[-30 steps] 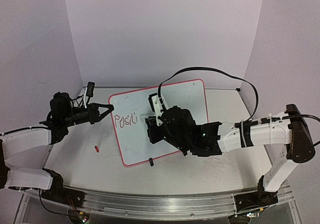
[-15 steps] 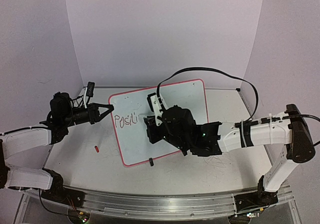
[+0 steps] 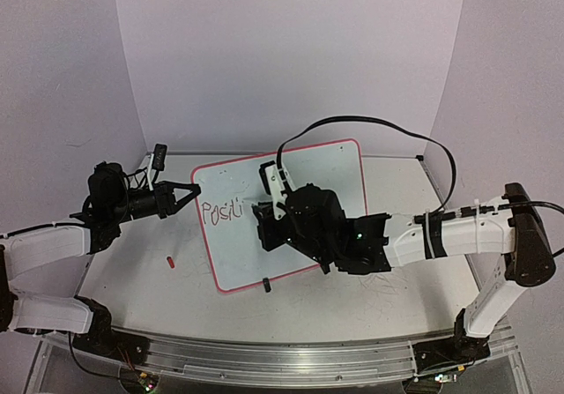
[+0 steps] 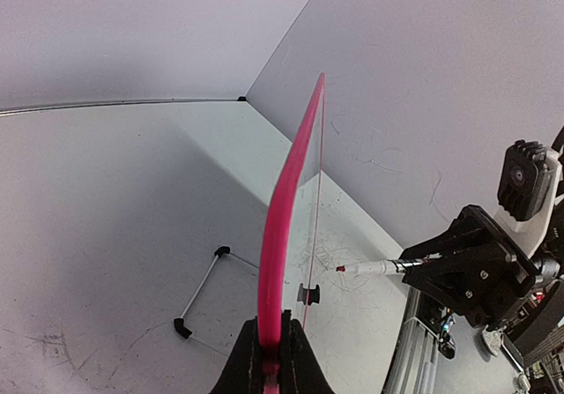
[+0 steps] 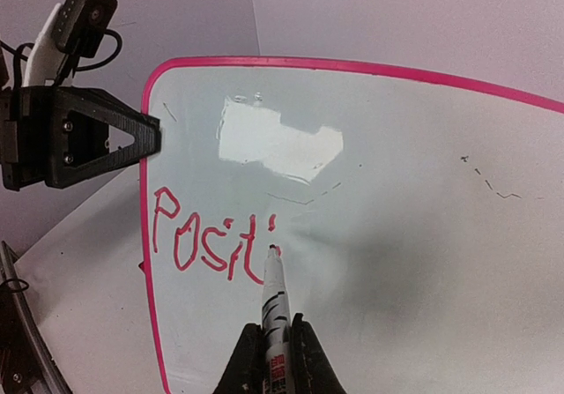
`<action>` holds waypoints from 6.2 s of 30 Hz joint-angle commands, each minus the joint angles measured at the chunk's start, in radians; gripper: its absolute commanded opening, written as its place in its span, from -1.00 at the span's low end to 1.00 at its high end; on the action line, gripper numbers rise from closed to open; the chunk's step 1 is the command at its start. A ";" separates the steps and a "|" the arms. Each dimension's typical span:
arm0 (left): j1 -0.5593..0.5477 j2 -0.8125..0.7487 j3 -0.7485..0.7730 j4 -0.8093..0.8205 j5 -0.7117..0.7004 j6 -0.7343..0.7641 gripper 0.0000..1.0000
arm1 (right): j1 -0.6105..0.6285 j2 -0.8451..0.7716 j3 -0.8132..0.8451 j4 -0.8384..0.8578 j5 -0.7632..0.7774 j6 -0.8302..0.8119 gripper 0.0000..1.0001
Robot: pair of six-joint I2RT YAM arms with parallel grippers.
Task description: Write a sentence on the whiteboard
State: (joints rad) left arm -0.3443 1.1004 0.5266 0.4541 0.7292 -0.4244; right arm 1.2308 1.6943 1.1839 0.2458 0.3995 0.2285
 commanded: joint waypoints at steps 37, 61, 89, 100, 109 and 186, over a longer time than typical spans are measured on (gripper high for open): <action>-0.010 0.000 0.015 0.038 -0.004 0.041 -1.00 | -0.022 0.079 0.090 -0.016 0.055 0.010 -1.00; -0.012 0.002 0.021 0.038 -0.002 0.038 -1.00 | -0.022 0.065 0.046 -0.116 0.048 0.116 -1.00; -0.012 -0.003 0.017 0.038 -0.002 0.036 -1.00 | -0.013 0.057 0.044 -0.076 0.102 0.116 -1.00; -0.012 -0.006 0.015 0.036 -0.002 0.036 -1.00 | -0.027 0.077 0.074 -0.056 0.129 0.097 -1.00; -0.012 -0.011 0.012 0.037 -0.002 0.036 -1.00 | -0.035 0.090 0.095 -0.048 0.134 0.087 -1.00; -0.012 -0.004 0.022 0.031 -0.002 0.042 -1.00 | -0.046 0.026 -0.015 -0.008 0.028 0.139 -1.00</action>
State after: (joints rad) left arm -0.3489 1.1007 0.5266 0.4534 0.7143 -0.4225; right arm 1.1797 1.7092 1.1519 0.2458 0.4099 0.3415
